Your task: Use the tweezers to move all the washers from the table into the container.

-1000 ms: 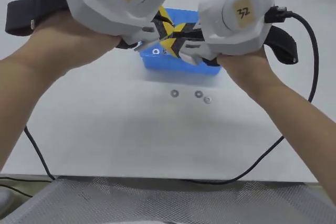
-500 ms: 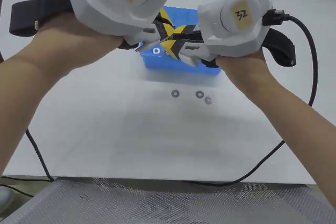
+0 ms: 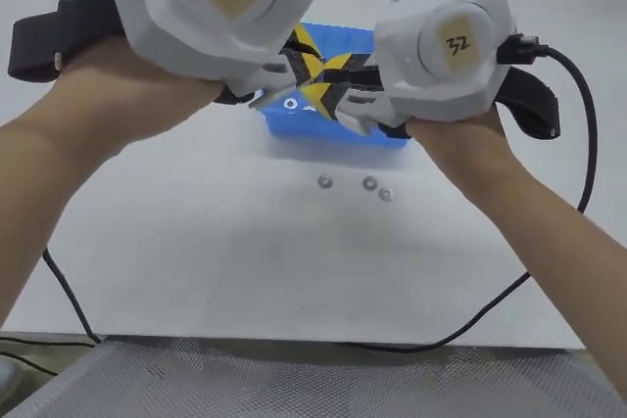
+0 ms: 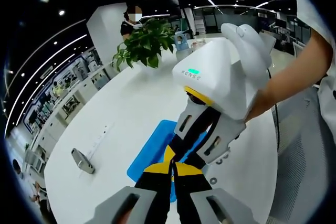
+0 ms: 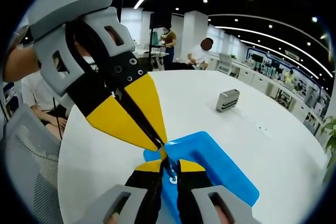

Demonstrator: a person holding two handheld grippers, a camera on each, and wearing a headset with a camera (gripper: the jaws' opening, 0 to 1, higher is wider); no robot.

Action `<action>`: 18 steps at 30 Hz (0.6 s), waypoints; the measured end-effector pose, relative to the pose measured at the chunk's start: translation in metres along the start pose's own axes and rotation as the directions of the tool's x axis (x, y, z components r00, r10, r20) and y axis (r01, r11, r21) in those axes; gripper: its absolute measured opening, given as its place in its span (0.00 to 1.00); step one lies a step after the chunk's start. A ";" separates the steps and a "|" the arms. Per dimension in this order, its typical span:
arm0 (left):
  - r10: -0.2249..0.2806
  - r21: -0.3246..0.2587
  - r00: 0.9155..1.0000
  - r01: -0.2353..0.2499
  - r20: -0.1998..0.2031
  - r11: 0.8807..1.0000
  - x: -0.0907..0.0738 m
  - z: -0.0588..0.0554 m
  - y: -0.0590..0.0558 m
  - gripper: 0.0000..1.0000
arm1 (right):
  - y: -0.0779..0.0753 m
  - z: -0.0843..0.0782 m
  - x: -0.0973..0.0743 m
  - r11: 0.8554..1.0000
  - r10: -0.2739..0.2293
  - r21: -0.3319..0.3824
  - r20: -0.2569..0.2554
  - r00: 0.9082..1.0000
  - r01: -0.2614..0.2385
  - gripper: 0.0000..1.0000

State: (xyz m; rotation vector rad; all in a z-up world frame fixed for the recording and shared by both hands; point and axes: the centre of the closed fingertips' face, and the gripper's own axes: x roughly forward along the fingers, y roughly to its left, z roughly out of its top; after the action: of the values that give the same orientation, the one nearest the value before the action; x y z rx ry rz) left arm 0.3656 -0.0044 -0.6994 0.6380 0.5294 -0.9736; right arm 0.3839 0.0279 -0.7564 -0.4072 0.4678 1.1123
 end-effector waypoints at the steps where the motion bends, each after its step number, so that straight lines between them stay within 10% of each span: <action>1: 0.003 0.001 1.000 -0.003 0.004 1.000 -0.002 0.002 0.000 0.00 | 0.001 0.003 -0.003 1.000 -0.004 0.000 0.006 1.000 0.004 0.06; 18: 0.014 0.009 0.998 -0.015 0.066 1.000 -0.032 0.022 -0.019 0.00 | 0.022 0.025 -0.035 0.998 -0.029 0.050 0.062 0.998 0.026 0.06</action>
State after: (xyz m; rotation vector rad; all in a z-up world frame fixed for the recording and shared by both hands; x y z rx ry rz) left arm 0.3364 -0.0087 -0.6676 0.6154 0.4620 -0.9805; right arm 0.3545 0.0230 -0.7183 -0.3339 0.4318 1.0821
